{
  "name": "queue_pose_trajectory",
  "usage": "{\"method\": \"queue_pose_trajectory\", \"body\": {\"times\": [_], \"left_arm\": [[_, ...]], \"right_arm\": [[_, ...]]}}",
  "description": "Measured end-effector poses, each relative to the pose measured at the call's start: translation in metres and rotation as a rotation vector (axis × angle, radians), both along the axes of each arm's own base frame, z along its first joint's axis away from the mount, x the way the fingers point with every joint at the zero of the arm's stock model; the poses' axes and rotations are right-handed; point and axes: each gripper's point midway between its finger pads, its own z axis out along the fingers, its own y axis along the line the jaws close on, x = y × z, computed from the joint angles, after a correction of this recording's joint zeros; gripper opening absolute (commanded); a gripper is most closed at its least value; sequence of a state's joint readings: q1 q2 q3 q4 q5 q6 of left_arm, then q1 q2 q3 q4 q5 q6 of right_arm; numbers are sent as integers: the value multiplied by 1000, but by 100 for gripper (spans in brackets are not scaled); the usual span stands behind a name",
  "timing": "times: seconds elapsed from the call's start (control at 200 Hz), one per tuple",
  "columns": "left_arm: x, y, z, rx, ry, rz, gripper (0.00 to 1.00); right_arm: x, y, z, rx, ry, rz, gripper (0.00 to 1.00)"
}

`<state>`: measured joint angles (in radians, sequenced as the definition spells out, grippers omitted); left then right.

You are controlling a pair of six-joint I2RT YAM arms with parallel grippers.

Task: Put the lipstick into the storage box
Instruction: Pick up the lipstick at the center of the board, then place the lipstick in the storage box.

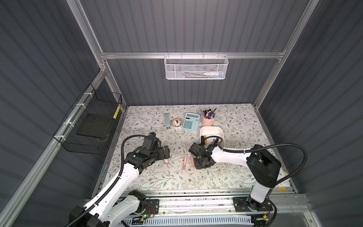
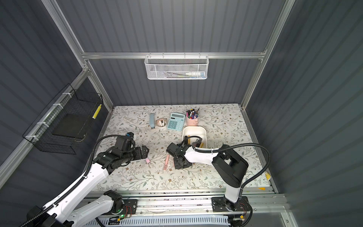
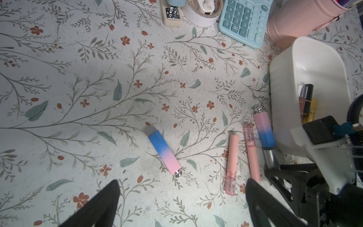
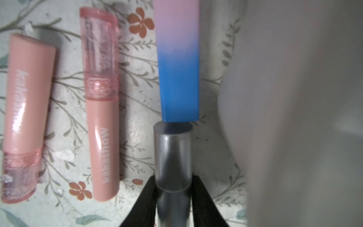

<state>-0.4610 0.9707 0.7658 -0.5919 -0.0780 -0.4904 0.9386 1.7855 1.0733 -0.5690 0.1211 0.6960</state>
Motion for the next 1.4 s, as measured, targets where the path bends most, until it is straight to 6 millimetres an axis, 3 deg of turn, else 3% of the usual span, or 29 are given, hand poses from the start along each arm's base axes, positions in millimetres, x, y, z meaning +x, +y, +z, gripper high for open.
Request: {"method": "queue_pose_trajectory", "body": {"times": [0.365, 0.771, 0.976, 1.161, 1.401], "left_arm": [[0, 0, -2, 4, 7, 0, 100], [1, 2, -2, 12, 3, 8, 100], [-1, 4, -3, 23, 10, 13, 100], [-1, 6, -2, 28, 3, 19, 100], [-1, 6, -3, 29, 5, 19, 100]], "right_arm": [[0, 3, 6, 20, -1, 3, 26], [4, 19, 69, 157, -76, 37, 26], [23, 20, 95, 155, -129, 47, 27], [52, 0, 110, 156, -167, -5, 27], [90, -41, 112, 142, -184, -98, 27]]}}
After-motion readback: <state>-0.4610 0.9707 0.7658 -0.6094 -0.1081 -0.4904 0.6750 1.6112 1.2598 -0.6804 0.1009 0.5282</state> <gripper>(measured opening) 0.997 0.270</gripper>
